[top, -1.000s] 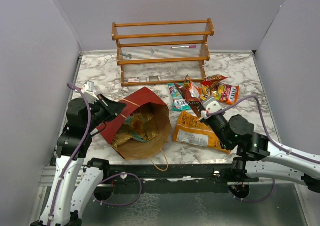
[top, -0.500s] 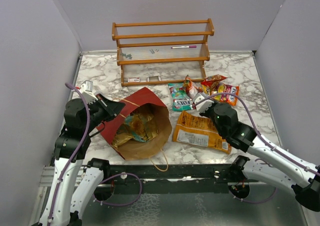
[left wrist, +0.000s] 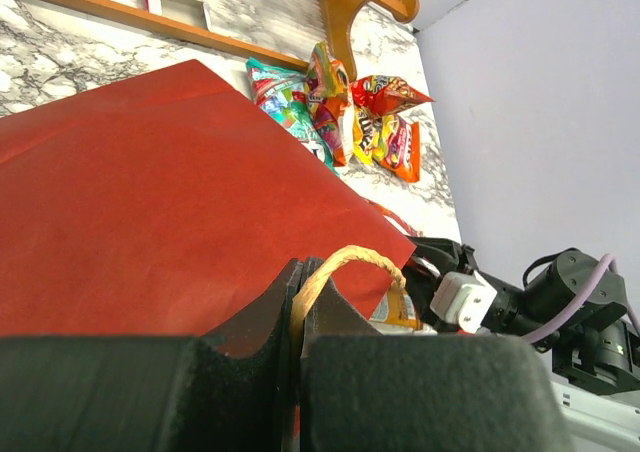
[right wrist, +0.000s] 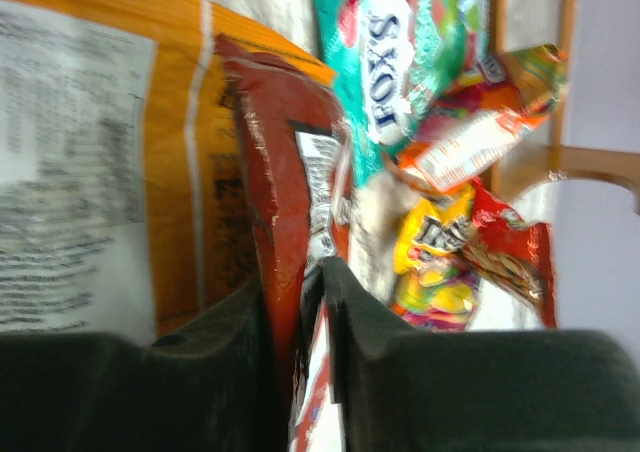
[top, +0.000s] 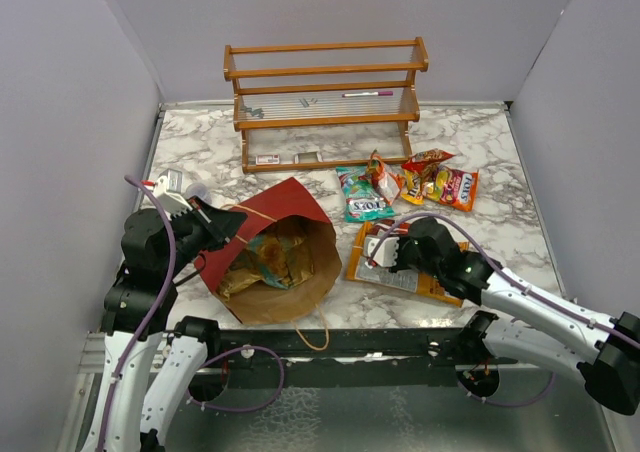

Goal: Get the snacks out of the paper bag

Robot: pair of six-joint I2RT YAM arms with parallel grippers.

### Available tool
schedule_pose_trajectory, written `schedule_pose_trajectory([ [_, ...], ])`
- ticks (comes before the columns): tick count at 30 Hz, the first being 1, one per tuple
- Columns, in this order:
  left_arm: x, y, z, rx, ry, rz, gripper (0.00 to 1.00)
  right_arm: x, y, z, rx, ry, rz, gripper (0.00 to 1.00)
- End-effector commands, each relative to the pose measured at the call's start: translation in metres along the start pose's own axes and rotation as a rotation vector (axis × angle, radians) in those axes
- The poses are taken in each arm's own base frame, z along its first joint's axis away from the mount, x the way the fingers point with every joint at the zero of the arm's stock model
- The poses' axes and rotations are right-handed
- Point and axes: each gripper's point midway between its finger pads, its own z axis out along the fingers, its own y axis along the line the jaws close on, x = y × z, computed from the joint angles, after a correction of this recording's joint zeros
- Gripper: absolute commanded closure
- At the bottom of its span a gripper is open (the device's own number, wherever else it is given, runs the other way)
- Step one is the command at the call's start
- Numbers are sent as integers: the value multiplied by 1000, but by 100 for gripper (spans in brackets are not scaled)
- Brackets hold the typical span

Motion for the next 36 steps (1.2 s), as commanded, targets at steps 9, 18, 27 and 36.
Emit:
schedule_pose_trajectory([
  [9,-6,-6,0,10,-9,1,100,-73,4,-41,-121,-347,70,31],
  [18,-2,-2,8,14,8,-28,100,-116,-5,-88,-171,-548,179,22],
  [27,-2,-2,9,10,9,-37,100,-181,-3,-104,-325,-829,307,5],
  [36,-1,-1,9,7,12,-44,100,-247,36,-80,-360,-890,274,1],
])
